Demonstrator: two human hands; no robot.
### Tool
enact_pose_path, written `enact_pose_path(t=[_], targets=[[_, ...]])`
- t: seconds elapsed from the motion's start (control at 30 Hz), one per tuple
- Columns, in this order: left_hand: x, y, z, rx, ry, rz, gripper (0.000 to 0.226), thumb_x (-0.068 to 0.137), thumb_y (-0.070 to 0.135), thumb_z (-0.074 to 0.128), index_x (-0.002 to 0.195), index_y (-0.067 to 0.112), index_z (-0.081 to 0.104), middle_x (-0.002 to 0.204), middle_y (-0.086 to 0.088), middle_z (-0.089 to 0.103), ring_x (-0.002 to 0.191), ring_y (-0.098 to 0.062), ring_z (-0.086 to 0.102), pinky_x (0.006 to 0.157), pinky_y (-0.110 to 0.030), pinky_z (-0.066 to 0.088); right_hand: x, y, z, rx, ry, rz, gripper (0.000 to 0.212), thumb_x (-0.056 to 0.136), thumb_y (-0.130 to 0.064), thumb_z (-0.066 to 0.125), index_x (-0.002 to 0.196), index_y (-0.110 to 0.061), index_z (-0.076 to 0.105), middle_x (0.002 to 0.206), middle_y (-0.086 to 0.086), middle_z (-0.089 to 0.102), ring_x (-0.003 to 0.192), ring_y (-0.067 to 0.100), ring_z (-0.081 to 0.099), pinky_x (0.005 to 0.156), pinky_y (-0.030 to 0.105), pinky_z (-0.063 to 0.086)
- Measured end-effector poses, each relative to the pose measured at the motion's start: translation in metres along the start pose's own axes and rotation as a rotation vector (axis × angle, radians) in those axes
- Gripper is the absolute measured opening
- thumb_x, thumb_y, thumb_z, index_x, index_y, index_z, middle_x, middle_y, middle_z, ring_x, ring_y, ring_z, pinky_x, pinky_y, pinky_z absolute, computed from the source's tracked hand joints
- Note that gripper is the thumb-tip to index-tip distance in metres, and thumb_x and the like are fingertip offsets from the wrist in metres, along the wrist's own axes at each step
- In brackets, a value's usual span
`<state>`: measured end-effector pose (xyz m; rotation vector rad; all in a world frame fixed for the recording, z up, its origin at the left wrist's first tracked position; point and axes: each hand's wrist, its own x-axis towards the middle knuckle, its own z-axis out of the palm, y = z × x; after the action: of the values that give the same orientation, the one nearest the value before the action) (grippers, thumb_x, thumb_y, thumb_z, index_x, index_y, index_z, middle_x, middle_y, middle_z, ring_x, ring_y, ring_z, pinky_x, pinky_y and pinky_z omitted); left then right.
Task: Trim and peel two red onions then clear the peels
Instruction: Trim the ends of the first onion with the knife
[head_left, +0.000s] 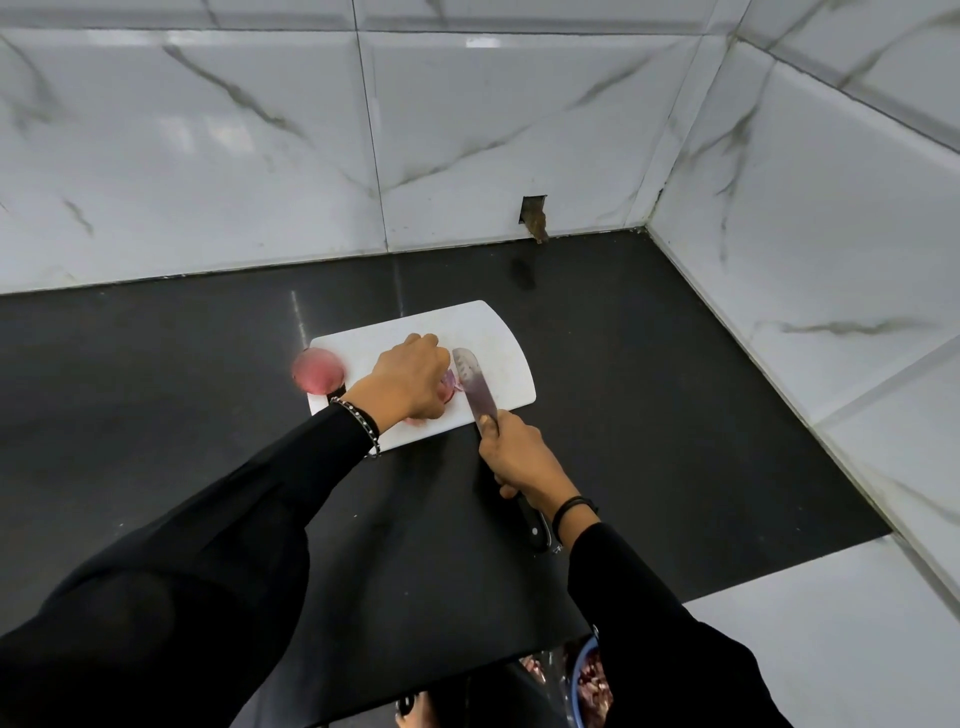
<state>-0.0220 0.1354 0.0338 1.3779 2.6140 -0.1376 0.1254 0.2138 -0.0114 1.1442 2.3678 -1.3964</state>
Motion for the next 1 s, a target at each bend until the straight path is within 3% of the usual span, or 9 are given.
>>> enact_pose_path(t=[0.1, 0.23, 0.43, 0.57, 0.7, 0.77, 1.0], targets=[[-0.003, -0.005, 0.008, -0.103, 0.031, -0.014, 0.035, 0.081, 0.022, 0.070, 0.113, 0.008, 0.061, 0.110, -0.007, 0.050, 0.109, -0.027, 0.052, 0.068, -0.035, 0.043, 0.000, 0.002, -0.001, -0.006, -0.001, -0.008, 0.036, 0.106, -0.043, 0.031, 0.122, -0.015, 0.048, 0.122, 0.015, 0.056, 0.071, 0.019, 0.058, 0.050, 0.027, 0.048], [-0.010, -0.017, 0.018, -0.309, 0.077, -0.024, 0.053, 0.077, 0.026, 0.078, 0.124, 0.008, 0.061, 0.114, -0.008, 0.055, 0.107, -0.027, 0.054, 0.086, -0.040, 0.051, 0.000, 0.003, -0.002, -0.005, 0.002, -0.012, 0.036, 0.106, -0.043, 0.031, 0.121, -0.015, 0.048, 0.121, 0.015, 0.056, 0.071, 0.020, 0.058, 0.049, 0.026, 0.048], [-0.030, -0.030, 0.031, -0.609, 0.201, -0.045, 0.067, 0.074, 0.025, 0.085, 0.133, 0.012, 0.058, 0.118, -0.006, 0.058, 0.107, -0.023, 0.057, 0.090, -0.027, 0.044, 0.001, 0.004, -0.002, 0.006, -0.003, -0.022, 0.036, 0.106, -0.044, 0.031, 0.117, -0.014, 0.048, 0.122, 0.018, 0.056, 0.066, 0.020, 0.058, 0.048, 0.026, 0.047], [-0.039, -0.032, 0.035, -0.785, 0.267, -0.079, 0.063, 0.073, 0.024, 0.088, 0.127, 0.018, 0.057, 0.118, 0.003, 0.057, 0.106, -0.015, 0.057, 0.097, -0.028, 0.048, 0.001, 0.004, -0.003, -0.006, -0.013, -0.015, 0.036, 0.106, -0.044, 0.031, 0.122, -0.016, 0.047, 0.121, 0.016, 0.057, 0.069, 0.018, 0.057, 0.049, 0.026, 0.048], [-0.046, -0.040, 0.036, -1.026, 0.318, -0.145, 0.067, 0.073, 0.021, 0.089, 0.127, 0.020, 0.049, 0.121, 0.005, 0.056, 0.104, -0.008, 0.059, 0.084, -0.015, 0.052, 0.000, 0.002, -0.004, -0.018, -0.020, -0.015, 0.035, 0.107, -0.043, 0.030, 0.122, -0.016, 0.046, 0.118, 0.015, 0.058, 0.069, 0.018, 0.057, 0.050, 0.027, 0.048], [-0.049, -0.046, 0.034, -1.067, 0.295, -0.162, 0.066, 0.075, 0.017, 0.087, 0.128, 0.020, 0.046, 0.122, 0.004, 0.053, 0.104, -0.010, 0.058, 0.078, -0.012, 0.051, -0.001, 0.000, -0.004, -0.016, -0.013, -0.019, 0.035, 0.107, -0.042, 0.030, 0.121, -0.015, 0.046, 0.115, 0.014, 0.058, 0.068, 0.017, 0.055, 0.048, 0.026, 0.047], [-0.060, -0.058, 0.044, -1.038, 0.271, -0.152, 0.066, 0.076, 0.015, 0.086, 0.131, 0.020, 0.048, 0.124, 0.002, 0.052, 0.107, -0.013, 0.059, 0.089, -0.023, 0.054, -0.017, 0.006, -0.002, -0.013, 0.091, -0.027, 0.036, 0.107, -0.044, 0.029, 0.111, -0.015, 0.049, 0.110, 0.011, 0.059, 0.071, 0.019, 0.059, 0.047, 0.025, 0.049]])
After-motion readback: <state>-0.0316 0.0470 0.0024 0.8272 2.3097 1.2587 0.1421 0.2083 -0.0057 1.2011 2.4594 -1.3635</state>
